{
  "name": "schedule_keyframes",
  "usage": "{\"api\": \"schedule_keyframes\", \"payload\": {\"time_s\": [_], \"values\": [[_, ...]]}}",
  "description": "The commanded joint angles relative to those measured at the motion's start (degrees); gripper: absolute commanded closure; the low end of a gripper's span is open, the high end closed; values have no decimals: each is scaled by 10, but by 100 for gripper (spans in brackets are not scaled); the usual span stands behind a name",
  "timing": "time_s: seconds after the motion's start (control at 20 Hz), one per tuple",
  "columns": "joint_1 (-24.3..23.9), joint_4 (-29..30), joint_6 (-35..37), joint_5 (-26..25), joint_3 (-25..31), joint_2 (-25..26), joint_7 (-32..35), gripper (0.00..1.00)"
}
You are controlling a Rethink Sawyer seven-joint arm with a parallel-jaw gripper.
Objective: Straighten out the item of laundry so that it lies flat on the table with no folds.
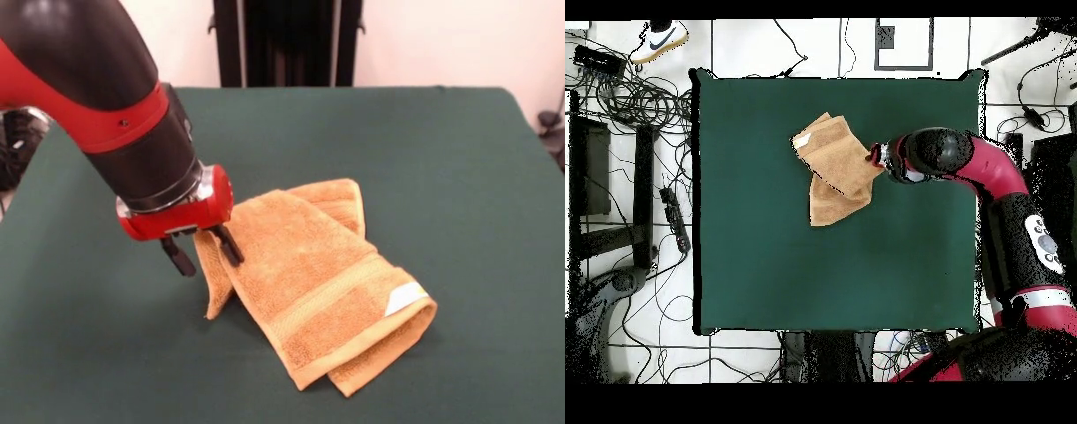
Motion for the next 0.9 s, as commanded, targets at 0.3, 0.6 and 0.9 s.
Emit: {"api": "schedule_keyframes", "payload": {"time_s": [0.3,0.6,0.9], "values": [[13,19,5,16,15,27,-39,0],[12,41,7,44,25,8,-12,0],[20,53,-26,41,16,-9,-6,0]]}}
